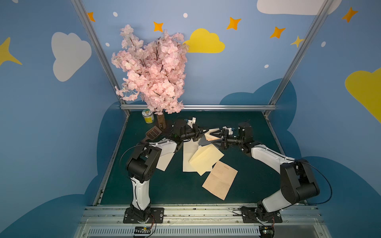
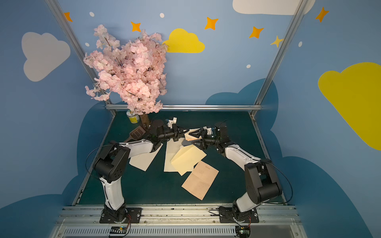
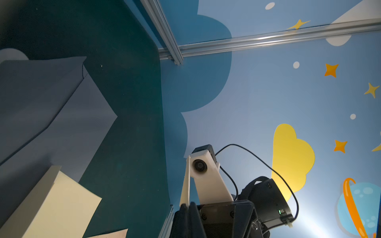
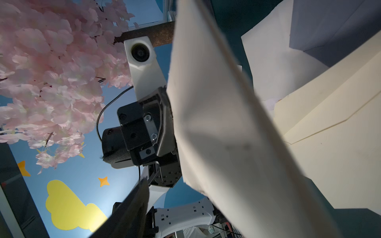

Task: Fold the letter paper in half and place it into the envelope
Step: Fold the letter paper at the center of the board.

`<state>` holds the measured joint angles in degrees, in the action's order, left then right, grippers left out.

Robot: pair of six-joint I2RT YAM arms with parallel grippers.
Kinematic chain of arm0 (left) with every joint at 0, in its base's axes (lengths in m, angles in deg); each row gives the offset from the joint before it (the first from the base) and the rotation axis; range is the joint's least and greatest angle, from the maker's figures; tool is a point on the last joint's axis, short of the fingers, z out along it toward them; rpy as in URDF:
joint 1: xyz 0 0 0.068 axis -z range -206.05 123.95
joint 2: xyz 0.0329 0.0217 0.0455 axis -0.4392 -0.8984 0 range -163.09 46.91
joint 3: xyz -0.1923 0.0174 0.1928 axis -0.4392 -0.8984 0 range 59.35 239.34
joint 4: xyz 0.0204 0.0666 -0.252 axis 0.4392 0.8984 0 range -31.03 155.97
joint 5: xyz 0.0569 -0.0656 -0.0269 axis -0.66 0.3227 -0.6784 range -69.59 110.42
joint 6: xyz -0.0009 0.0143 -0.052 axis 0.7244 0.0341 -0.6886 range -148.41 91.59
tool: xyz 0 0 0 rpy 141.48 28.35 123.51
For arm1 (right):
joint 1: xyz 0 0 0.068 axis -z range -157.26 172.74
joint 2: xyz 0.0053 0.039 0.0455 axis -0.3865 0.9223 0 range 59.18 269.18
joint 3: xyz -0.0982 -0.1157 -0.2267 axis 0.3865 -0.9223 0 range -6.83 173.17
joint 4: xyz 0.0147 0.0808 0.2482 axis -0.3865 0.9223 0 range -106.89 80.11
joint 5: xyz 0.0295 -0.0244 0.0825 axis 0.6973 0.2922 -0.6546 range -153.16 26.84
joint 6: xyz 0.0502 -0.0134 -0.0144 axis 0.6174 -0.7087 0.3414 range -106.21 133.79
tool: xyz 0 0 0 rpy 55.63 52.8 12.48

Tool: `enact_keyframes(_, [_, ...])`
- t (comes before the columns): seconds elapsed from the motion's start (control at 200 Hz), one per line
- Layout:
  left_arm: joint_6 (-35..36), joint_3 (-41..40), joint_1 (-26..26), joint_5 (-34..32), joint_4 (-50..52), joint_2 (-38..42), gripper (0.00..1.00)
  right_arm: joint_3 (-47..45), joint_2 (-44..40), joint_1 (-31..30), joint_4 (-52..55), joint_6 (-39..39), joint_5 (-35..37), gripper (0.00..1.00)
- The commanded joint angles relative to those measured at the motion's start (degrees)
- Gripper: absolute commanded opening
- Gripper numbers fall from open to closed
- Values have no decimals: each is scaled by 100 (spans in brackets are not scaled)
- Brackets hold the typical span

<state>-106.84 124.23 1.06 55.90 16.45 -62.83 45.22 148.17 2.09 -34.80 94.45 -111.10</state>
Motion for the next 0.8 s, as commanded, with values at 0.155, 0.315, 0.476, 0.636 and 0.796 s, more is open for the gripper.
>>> enact_keyframes(0.155, [-163, -729, 366, -2013, -297, 942, 2, -36, -304, -36, -729, 425, 920, 42])
enact_keyframes(0.315, [-69, -1009, 508, -2474, -365, 1207, 3, 9, -218, -52, -782, 473, 975, 25])
enact_keyframes(0.476, [-71, -1195, 643, -2722, -634, 1263, 3, -11, -213, -128, -874, 512, 1082, 16])
enact_keyframes(0.636, [-148, -1410, 808, -3183, -999, 1275, 2, -9, -215, -213, -925, 590, 1180, 24])
enact_keyframes(0.796, [-258, -1454, 867, -3388, -1196, 1189, 3, -96, -353, -333, -837, 550, 1382, 23])
